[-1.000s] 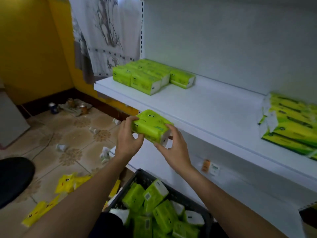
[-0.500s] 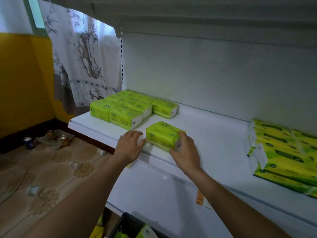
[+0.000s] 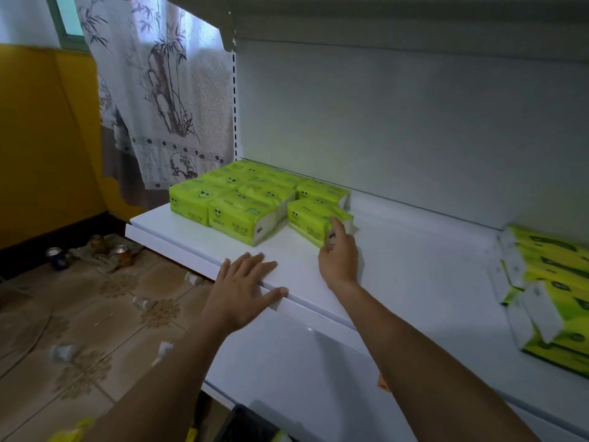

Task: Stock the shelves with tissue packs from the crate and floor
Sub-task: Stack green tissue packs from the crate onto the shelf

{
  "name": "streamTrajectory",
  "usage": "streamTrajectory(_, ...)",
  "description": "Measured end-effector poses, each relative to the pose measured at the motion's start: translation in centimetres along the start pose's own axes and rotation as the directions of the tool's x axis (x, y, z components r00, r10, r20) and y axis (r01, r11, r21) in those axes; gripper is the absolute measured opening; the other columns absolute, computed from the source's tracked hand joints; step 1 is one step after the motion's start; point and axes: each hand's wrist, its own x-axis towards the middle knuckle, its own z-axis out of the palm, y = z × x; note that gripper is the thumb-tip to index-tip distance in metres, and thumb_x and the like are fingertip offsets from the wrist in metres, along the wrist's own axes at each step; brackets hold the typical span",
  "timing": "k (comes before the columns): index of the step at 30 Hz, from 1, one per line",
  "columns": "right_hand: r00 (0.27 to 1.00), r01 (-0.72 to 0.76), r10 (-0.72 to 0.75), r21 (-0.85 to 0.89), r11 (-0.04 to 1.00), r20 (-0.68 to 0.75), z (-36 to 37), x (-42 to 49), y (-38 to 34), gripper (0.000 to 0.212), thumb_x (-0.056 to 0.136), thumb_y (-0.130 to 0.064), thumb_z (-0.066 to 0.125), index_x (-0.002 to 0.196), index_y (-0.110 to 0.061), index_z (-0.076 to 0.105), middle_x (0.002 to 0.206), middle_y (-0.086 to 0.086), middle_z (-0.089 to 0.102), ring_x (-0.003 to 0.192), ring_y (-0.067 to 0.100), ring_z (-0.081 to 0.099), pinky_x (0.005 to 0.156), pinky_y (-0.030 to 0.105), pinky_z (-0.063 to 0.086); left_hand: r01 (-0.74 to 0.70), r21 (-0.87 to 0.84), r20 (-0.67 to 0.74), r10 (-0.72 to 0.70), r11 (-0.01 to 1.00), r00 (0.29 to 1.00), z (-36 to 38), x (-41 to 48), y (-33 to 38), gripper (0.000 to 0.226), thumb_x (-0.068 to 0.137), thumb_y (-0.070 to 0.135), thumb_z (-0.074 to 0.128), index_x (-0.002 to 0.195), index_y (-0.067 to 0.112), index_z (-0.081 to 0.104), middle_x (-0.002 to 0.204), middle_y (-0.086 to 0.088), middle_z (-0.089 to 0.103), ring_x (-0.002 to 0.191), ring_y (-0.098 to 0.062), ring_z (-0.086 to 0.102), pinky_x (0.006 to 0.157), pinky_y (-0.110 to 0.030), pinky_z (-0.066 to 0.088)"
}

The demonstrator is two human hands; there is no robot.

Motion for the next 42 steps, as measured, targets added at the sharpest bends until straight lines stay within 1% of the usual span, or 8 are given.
streamTrajectory(4, 0.998, 0.062, -0.061, -0.062, 0.996, 0.021, 0.5, 0.6, 1.0, 0.062, 0.084, 0.003, 0.045, 0.141, -0.019, 0.038, 0.124, 0.016, 0.052, 0.114, 0.032, 0.052, 0.097, 0.037, 0.043, 0.002, -0.008, -0.262, -0.004, 1.0, 0.965, 1.7, -0.5, 0.3, 0.071, 0.075, 0.073, 0.017, 0.13, 0.04, 0.045, 0.144, 0.013, 0.038, 0.138, -0.01, 0.024, 0.114, -0.031, 0.001)
streamTrajectory(9, 0.976, 0.2, -0.189, -0.108, 0.974, 0.103, 0.8, 0.3, 1.1, 0.073, 0.08, 0.001, 0.047, 0.146, -0.023, 0.027, 0.142, 0.012, 0.039, 0.124, 0.029, 0.045, 0.1, 0.033, 0.038, -0.016, 0.002, -0.326, 0.015, 1.0, 0.945, 2.4, -0.3, -0.1, 0.061, 0.079, 0.067, 0.025, 0.124, 0.037, 0.053, 0.137, 0.012, 0.047, 0.134, -0.012, 0.034, 0.112, -0.031, 0.004)
streamTrajectory(13, 0.979, 0.195, -0.185, -0.13, 0.972, 0.086, 0.6, 0.2, 0.8, 0.065, 0.082, -0.003, 0.053, 0.142, -0.016, 0.031, 0.141, 0.013, 0.037, 0.126, 0.03, 0.041, 0.099, 0.032, 0.034, -0.006, 0.007, -0.343, 0.007, 1.0, 0.939, 2.5, -0.2, 0.2, 0.059, 0.078, 0.066, 0.027, 0.122, 0.037, 0.054, 0.135, 0.011, 0.049, 0.132, -0.012, 0.036, 0.111, -0.032, 0.006)
streamTrajectory(21, 0.963, 0.222, -0.168, -0.265, 0.938, 0.212, 0.7, 0.4, 1.0, 0.072, 0.083, -0.007, 0.046, 0.148, -0.022, 0.019, 0.156, 0.003, 0.02, 0.138, 0.026, 0.027, 0.11, 0.036, 0.029, -0.004, 0.015, -0.371, 0.009, 1.0, 0.929, 2.6, -0.1, 0.2, 0.059, 0.079, 0.066, 0.027, 0.121, 0.036, 0.055, 0.133, 0.011, 0.051, 0.131, -0.013, 0.037, 0.11, -0.031, 0.005)
streamTrajectory(26, 0.981, 0.178, -0.132, -0.406, 0.897, 0.14, 0.7, 0.2, 0.7, 0.071, 0.085, -0.011, 0.047, 0.148, -0.014, 0.014, 0.149, 0.012, 0.023, 0.131, 0.032, 0.029, 0.105, 0.037, 0.03, -0.006, 0.015, -0.367, 0.011, 1.0, 0.93, 2.7, -0.1, 0.1, 0.06, 0.078, 0.065, 0.026, 0.122, 0.036, 0.054, 0.134, 0.011, 0.049, 0.132, -0.013, 0.035, 0.111, -0.031, 0.004)
streamTrajectory(29, 0.98, 0.185, -0.14, -0.399, 0.898, 0.14, 0.5, -0.1, 0.4, 0.071, 0.086, -0.009, 0.046, 0.148, -0.01, 0.012, 0.145, 0.013, 0.028, 0.128, 0.033, 0.035, 0.102, 0.037, 0.033, -0.009, 0.012, -0.369, 0.012, 1.0, 0.929, 2.7, -0.1, 0.1, 0.06, 0.078, 0.065, 0.026, 0.122, 0.036, 0.054, 0.134, 0.011, 0.049, 0.132, -0.013, 0.035, 0.111, -0.031, 0.003)
streamTrajectory(33, 0.97, 0.199, -0.134, -0.347, 0.916, 0.201, 0.4, -0.4, -0.1, 0.071, 0.087, -0.004, 0.042, 0.149, -0.006, 0.007, 0.153, 0.011, 0.02, 0.13, 0.035, 0.036, 0.101, 0.036, 0.034, -0.013, 0.017, -0.369, 0.019, 1.0, 0.929, 2.7, -0.2, 0.0, 0.061, 0.079, 0.065, 0.024, 0.123, 0.035, 0.053, 0.135, 0.011, 0.048, 0.132, -0.013, 0.034, 0.111, -0.032, 0.005)
streamTrajectory(42, 0.961, 0.199, -0.109, -0.363, 0.91, 0.256, 0.3, -0.3, -0.1, 0.07, 0.088, -0.005, 0.038, 0.15, -0.011, 0.007, 0.158, 0.006, 0.009, 0.139, 0.028, 0.027, 0.107, 0.034, 0.026, -0.005, 0.01, -0.325, 0.008, 1.0, 0.946, 2.5, -0.3, 0.0, 0.067, 0.077, 0.068, 0.018, 0.127, 0.037, 0.048, 0.14, 0.011, 0.043, 0.136, -0.011, 0.027, 0.113, -0.033, 0.002)
